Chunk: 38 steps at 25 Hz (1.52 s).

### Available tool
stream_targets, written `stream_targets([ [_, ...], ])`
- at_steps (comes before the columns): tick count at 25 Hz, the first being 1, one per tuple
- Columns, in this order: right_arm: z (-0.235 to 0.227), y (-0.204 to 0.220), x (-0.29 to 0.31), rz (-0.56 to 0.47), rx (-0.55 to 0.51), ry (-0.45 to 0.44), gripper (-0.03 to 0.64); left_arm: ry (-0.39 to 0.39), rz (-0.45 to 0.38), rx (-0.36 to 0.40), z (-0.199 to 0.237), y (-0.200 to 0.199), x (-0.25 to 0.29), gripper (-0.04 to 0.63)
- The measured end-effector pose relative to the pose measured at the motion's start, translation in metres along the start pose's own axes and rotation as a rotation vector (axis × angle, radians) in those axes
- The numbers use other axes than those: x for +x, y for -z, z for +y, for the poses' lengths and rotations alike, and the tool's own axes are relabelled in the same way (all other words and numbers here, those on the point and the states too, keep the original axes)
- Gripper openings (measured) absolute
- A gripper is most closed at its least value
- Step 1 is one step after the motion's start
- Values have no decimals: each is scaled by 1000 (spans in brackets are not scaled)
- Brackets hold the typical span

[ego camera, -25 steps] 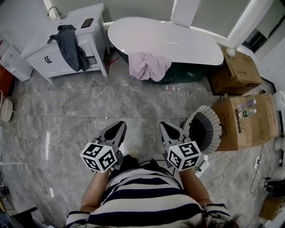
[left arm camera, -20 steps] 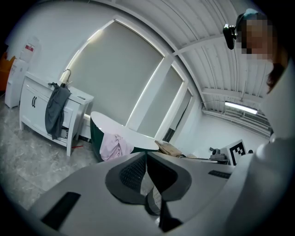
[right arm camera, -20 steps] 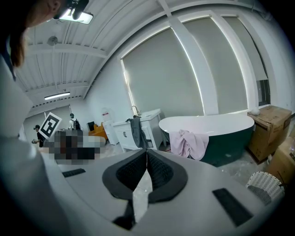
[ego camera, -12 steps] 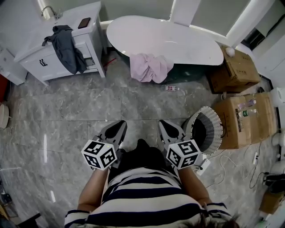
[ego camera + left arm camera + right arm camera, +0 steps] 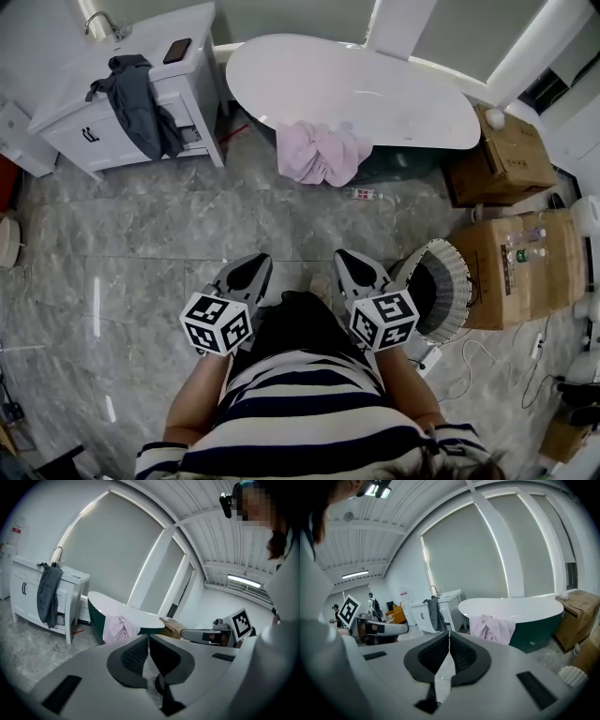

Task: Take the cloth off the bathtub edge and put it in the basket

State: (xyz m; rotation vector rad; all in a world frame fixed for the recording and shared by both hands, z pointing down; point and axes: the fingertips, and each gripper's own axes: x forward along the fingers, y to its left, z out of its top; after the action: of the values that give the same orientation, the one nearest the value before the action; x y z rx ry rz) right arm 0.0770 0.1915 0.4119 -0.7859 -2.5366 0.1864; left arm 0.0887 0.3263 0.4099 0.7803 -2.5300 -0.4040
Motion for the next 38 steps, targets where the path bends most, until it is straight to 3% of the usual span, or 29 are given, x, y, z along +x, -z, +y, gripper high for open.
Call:
stream_targets([
  [18, -122, -54, 108, 88, -38, -126, 28, -133, 11, -33, 47, -55, 160, 25],
  [29, -157, -46, 157, 161, -25, -177, 28, -138, 110, -54, 75, -53, 208, 26],
  [38, -182, -48, 211, 184, 42, -103, 29, -73, 205, 34, 115, -64, 257, 28],
])
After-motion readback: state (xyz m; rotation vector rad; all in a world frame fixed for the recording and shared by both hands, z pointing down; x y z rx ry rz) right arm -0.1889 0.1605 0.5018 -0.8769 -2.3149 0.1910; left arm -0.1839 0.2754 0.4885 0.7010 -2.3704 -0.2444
